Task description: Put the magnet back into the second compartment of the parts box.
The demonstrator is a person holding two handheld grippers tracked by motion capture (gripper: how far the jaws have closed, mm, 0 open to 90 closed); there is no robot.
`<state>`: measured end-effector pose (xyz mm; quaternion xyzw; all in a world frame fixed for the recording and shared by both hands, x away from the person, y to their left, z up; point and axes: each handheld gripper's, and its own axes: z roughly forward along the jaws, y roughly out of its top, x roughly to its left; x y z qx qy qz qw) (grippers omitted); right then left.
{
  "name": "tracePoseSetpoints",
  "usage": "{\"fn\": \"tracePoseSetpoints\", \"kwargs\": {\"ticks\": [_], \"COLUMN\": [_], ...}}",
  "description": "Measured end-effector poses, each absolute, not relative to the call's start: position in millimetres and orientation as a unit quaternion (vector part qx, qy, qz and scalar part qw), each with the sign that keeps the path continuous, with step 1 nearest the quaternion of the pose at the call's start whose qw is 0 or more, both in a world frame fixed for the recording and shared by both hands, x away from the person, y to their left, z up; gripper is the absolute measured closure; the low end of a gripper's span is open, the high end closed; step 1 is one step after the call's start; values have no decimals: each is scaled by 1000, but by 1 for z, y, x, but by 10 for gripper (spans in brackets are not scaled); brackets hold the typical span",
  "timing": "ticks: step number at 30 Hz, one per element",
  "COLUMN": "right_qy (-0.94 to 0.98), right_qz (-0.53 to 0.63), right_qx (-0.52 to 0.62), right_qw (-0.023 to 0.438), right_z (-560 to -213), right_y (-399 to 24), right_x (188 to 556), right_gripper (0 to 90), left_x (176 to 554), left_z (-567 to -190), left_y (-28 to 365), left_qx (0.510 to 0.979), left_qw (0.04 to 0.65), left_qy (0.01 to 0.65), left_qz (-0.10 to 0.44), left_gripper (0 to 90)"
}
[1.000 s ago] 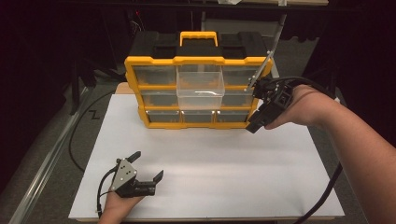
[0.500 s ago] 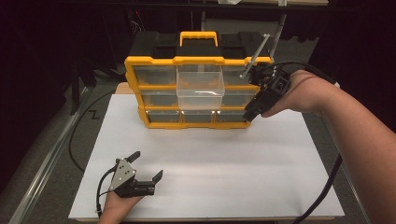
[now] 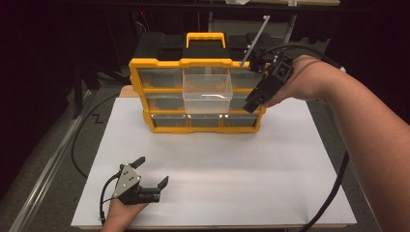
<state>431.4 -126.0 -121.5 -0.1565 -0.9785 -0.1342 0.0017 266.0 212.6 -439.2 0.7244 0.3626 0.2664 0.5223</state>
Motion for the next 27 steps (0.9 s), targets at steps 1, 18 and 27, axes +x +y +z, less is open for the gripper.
{"fn": "tracePoseSetpoints", "kwargs": {"ticks": [1, 18, 27], "right_qy": [-979, -979, -980], "right_qz": [-134, -140, -137], "right_qx": [-157, -147, -143], "right_qw": [2, -11, -18], "right_z": [-122, -101, -92], "right_y": [-126, -107, -90], "right_x": [431, 440, 449], "right_gripper": [647, 647, 646], "left_x": [266, 266, 266], "left_z": [-439, -439, -439], "left_y": [213, 214, 214], "left_qx": [724, 727, 725], "left_qw": [522, 521, 522], "left_qy": [363, 361, 362], "left_qz": [266, 265, 267], "left_gripper": [2, 2, 2]}}
